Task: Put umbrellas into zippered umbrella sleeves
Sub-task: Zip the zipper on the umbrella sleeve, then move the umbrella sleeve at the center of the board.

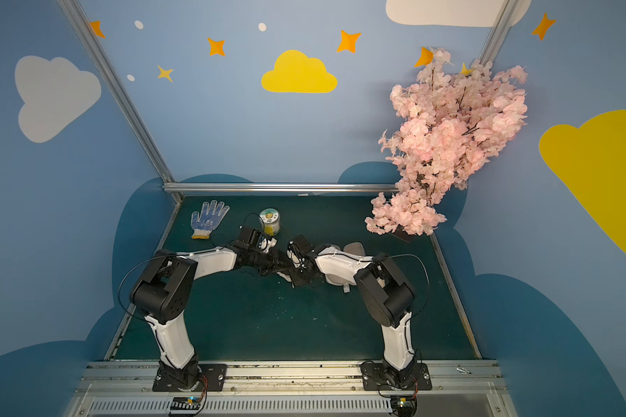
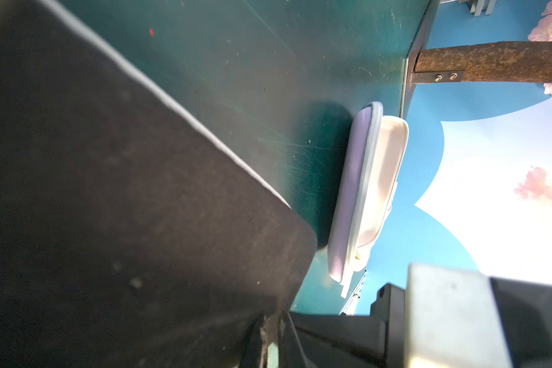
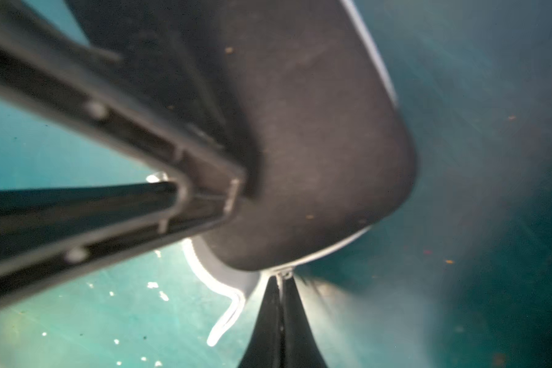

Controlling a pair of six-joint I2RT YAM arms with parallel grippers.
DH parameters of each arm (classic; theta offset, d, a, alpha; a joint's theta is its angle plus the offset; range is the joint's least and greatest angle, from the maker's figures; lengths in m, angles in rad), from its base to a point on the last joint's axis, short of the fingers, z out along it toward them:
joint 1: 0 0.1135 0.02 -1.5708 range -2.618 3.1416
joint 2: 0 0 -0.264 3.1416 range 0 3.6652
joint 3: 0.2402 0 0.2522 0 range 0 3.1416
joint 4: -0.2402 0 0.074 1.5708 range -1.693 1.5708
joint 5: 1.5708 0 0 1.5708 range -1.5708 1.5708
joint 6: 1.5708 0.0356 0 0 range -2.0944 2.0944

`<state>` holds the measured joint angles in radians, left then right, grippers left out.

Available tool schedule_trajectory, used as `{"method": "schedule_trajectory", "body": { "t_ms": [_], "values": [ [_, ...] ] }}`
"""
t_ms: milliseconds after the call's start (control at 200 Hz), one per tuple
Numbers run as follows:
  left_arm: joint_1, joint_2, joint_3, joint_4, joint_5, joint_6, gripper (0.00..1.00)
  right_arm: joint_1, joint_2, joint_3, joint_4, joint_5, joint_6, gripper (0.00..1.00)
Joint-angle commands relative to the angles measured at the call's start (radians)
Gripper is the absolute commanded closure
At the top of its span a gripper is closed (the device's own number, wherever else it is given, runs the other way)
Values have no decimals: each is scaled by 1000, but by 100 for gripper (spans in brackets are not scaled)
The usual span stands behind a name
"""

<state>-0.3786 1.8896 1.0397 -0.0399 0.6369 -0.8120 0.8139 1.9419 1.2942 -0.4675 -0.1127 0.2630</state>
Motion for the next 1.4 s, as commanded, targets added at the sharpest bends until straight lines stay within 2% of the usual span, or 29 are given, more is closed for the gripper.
{"method": "schedule_trajectory", "body": {
  "t_ms": [0,310,566,611,701,881,1021,1146,1226,1392],
  "values": [
    [-4,117,-59,-131,-238,7,88,59,-57,-14,-40,-40,35,100],
    [-4,116,-71,-119,-239,2,88,103,-35,38,46,-76,150,100],
    [-4,107,-79,-115,-230,6,88,106,-37,27,34,-124,158,100],
    [-4,101,-81,-117,-221,10,88,105,-47,27,10,-134,146,86],
    [-4,82,-84,-134,-192,28,88,98,-78,22,-45,-143,113,74],
    [-5,24,-110,-193,-134,76,88,46,-187,13,-144,-170,1,62],
    [-11,-48,-144,-239,-121,92,88,-60,-233,62,-161,-236,-16,55],
    [-11,-125,-168,-292,-126,109,88,-124,-136,168,-193,-246,-29,48],
    [-9,-178,-163,-343,-137,128,87,-153,-32,275,-224,-236,-29,37],
    [5,-315,-112,-454,-164,160,87,-165,182,509,-273,-264,-54,25]
  ]
}}
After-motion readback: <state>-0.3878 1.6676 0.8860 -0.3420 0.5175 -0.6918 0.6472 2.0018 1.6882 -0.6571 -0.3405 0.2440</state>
